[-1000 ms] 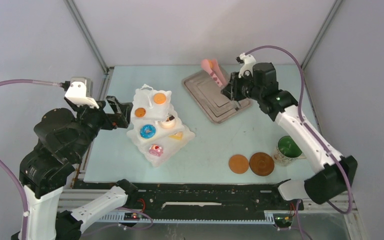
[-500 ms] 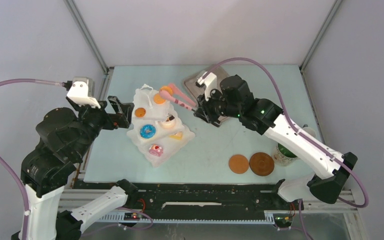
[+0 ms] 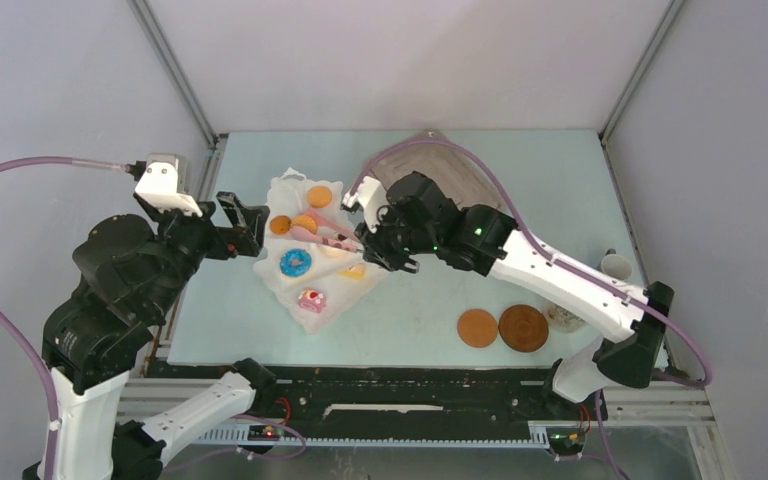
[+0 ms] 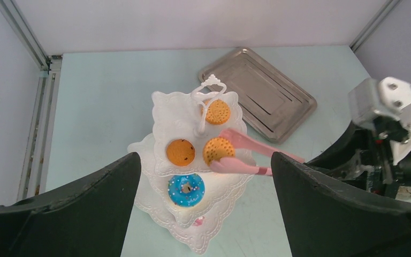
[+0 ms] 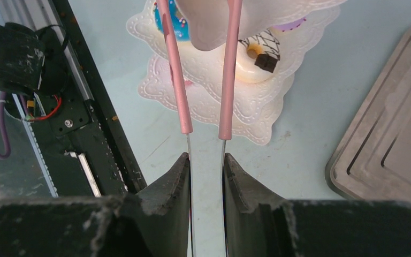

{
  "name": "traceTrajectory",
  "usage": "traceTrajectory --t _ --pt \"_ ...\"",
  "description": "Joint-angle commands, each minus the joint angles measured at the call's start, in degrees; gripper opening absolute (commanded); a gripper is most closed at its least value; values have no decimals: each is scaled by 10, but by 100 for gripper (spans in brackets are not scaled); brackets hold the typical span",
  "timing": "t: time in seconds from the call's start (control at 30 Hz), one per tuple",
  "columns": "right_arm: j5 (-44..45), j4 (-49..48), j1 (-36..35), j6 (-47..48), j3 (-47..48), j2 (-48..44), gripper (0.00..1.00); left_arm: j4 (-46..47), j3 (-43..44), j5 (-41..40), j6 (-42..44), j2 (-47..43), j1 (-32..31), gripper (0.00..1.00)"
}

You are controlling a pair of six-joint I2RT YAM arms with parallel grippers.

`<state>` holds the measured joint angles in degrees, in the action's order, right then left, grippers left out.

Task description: Serve the afternoon tea

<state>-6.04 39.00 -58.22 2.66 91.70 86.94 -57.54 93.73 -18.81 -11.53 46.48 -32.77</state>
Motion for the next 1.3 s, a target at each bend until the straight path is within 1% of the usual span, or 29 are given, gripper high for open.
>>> traceTrajectory --t 0.0,0.2,0.3,0.6,0.77,1.0,1.13,1.2,1.27 --pt "28 3 -9 19 43 14 2 14 10 4 4 6 -4 100" --pt "38 5 -9 15 41 14 5 12 8 1 5 5 -4 100" --pt "39 7 -10 12 40 15 9 14 7 1 5 5 -4 100" --pt "43 2 -12 8 44 10 31 18 6 1 9 6 -4 100" --pt "45 0 -12 10 55 6 38 20 7 1 10 8 -4 100" --pt "47 3 -12 16 61 0 41 20 10 5 8 11 -4 100" --pt "60 -7 -13 12 51 -18 39 20 12 6 8 11 -4 100" --pt "95 -32 -13 12 20 -48 36 19 12 6 7 11 -4 100" --pt "149 -75 -13 16 -29 -87 35 19 10 5 7 11 -4 100"
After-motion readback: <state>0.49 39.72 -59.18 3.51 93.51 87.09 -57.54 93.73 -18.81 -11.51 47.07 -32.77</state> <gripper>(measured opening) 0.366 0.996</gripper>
